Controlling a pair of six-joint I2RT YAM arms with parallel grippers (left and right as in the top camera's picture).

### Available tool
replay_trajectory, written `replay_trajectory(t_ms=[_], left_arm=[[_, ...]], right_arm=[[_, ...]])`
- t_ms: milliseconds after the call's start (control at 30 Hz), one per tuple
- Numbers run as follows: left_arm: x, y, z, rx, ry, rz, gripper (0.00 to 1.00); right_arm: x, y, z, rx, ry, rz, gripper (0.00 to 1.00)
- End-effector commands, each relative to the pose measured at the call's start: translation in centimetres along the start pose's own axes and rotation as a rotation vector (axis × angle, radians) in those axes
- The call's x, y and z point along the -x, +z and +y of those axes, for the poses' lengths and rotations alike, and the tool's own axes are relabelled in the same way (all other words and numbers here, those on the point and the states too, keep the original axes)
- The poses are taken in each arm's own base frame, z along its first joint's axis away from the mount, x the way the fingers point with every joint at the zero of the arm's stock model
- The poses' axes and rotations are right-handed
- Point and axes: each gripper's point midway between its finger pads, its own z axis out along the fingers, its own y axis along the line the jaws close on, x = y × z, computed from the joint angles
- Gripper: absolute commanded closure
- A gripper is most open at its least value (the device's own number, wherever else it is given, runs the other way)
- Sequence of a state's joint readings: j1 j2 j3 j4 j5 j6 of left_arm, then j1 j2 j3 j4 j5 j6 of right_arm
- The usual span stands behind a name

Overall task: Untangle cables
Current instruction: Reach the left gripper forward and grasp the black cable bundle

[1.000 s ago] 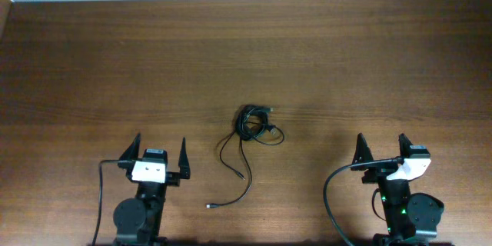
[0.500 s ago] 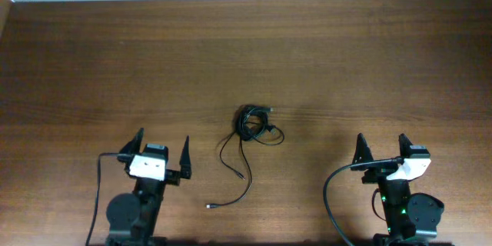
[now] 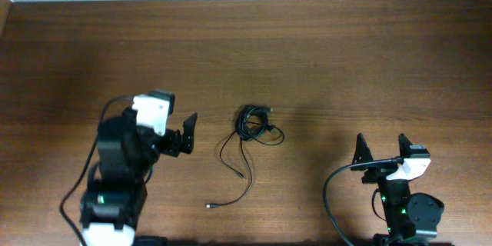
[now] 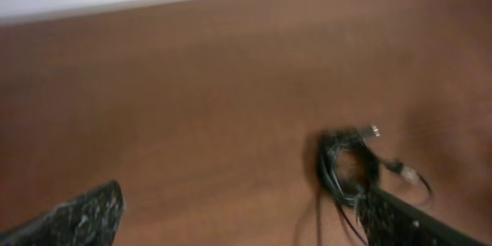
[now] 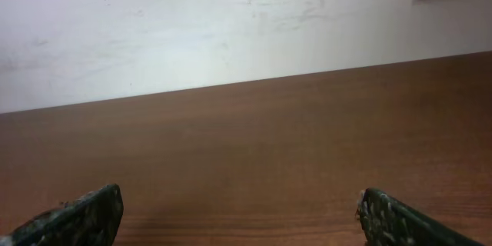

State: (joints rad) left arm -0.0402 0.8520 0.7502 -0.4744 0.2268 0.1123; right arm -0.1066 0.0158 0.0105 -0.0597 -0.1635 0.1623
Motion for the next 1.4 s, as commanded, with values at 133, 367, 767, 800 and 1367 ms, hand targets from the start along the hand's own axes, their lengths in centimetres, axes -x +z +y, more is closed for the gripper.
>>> replay_trajectory(t_ms=[133,367,767,800,1367], left_arm=[[3.7,1.0,-6.3,-0.438,-0.049,0.088,0.01],[1.9,2.9,-7.0,-0.517,-0.102,0.172,0.01],[-3.3,9.9,-8.1,-0.234,0.126,0.375,0.08],[-3.7,10.5,-8.1,-0.209,0.146,0.386,0.14],[-9.0,17.8,-8.6,-0.123,-0.016,0.498,0.46]], right_arm=[[-0.4,0.0,0.4,0.023,0.012,0.010,0.02],[-0.4,0.0,0.4,0.023,0.012,0.010,0.02],[-0.4,0.0,0.4,0.023,0.012,0.010,0.02],[-0.4,0.0,0.4,0.024,0.012,0.010,0.02],[-0.4,0.0,0.4,0.023,0.012,0.010,0.02]])
